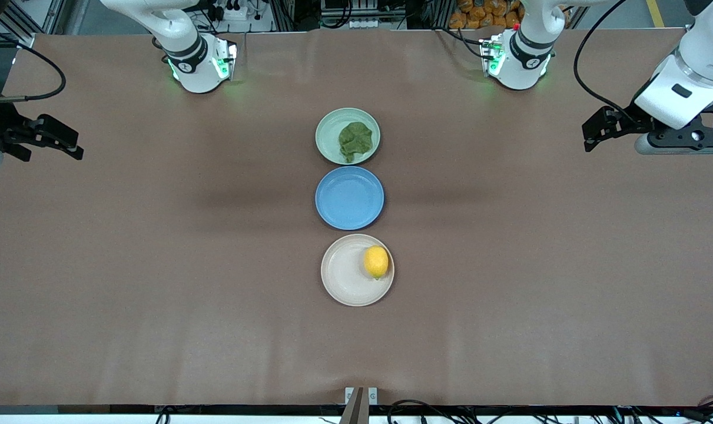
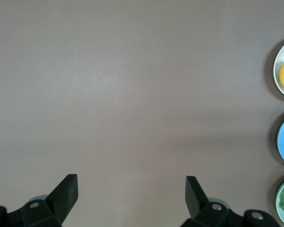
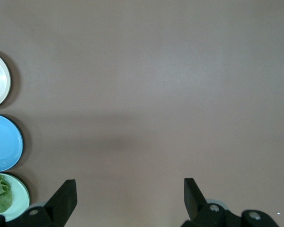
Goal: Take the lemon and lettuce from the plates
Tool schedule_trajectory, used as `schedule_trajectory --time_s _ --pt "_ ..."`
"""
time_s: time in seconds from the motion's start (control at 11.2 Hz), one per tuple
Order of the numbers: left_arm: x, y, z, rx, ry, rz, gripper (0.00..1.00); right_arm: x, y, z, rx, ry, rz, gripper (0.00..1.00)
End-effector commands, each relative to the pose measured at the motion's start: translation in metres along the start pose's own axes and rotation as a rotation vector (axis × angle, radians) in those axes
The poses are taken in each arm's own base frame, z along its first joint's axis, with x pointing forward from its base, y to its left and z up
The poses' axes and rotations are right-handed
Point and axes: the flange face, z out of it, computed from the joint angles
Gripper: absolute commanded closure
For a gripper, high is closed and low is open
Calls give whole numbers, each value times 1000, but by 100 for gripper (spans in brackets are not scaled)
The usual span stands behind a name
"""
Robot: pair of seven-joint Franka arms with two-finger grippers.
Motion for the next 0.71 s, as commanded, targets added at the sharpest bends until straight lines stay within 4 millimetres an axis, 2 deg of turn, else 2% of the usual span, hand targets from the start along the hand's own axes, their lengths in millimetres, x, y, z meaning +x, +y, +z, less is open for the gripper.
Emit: schedule_trajectory --time_s 0.0,0.27,0.45,0.62 --pt "0 2 -10 -22 2 18 0 3 -1 -7 -15 3 -14 0" --pt "3 2 -5 -17 -6 20 0 2 -4 -10 -8 11 -17 0" --pt "9 9 -6 -10 -2 39 0 2 -10 -14 2 19 -15 0" --pt "12 8 -8 -15 4 35 0 2 -15 -14 3 17 -24 0"
